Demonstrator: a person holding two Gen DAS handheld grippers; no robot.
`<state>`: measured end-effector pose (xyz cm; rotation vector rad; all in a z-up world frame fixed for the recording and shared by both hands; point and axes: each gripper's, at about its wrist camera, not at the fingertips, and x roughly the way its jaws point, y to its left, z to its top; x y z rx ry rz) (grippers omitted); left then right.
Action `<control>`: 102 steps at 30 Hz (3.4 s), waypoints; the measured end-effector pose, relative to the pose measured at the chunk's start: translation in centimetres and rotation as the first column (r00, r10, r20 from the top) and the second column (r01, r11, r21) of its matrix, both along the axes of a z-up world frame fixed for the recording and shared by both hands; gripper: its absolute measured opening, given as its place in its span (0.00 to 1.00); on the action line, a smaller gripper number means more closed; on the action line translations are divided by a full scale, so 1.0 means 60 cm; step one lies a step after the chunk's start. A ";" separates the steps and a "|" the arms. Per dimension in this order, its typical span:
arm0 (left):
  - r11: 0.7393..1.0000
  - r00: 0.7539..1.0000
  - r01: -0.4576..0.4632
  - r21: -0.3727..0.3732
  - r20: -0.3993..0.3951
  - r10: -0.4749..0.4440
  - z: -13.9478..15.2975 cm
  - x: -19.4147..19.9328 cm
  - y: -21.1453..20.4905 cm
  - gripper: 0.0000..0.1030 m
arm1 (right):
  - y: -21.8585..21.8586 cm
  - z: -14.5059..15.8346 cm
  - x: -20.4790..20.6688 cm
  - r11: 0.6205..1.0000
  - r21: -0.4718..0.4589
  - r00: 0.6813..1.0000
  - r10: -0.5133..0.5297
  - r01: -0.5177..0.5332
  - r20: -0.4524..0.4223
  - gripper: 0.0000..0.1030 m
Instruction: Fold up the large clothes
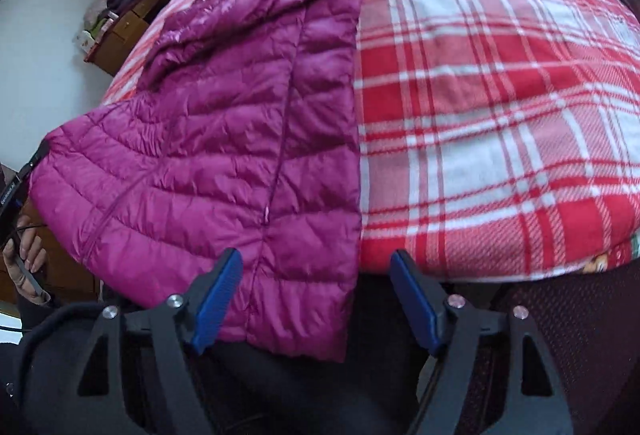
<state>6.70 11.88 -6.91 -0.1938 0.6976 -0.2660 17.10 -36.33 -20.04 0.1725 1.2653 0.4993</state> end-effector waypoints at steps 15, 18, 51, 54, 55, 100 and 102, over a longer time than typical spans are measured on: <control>0.997 0.998 0.040 -0.062 0.049 -0.037 0.017 -0.032 0.018 0.03 | -0.043 0.097 -0.027 0.979 0.204 0.993 -0.050 0.027 0.109 0.05; 0.997 0.994 0.050 -0.062 0.105 -0.043 0.051 -0.050 0.016 0.03 | -0.074 0.160 -0.043 0.963 0.267 0.979 -0.083 0.031 0.187 0.05; 0.991 0.989 -0.125 0.052 -0.079 0.128 -0.039 0.552 0.002 0.04 | -0.042 0.214 0.455 0.888 0.400 0.878 -0.365 0.229 0.308 0.87; 0.989 0.985 -0.136 0.066 -0.102 0.142 -0.054 0.590 0.002 0.04 | -0.012 0.174 0.475 0.928 0.293 0.893 -0.320 0.229 0.317 0.87; 0.989 0.983 -0.133 0.071 -0.120 0.140 -0.063 0.603 0.002 0.04 | -0.002 0.158 0.486 0.938 0.252 0.894 -0.313 0.238 0.321 0.87; 0.797 0.929 -0.362 0.483 0.119 0.350 -0.107 0.653 -0.143 0.67 | 0.297 0.127 0.516 0.975 -0.061 0.758 -0.124 0.211 0.641 0.75; 0.806 0.914 -0.384 0.451 0.062 0.401 -0.119 0.675 -0.116 0.67 | 0.295 0.118 0.548 0.969 -0.098 0.769 -0.118 0.229 0.628 0.75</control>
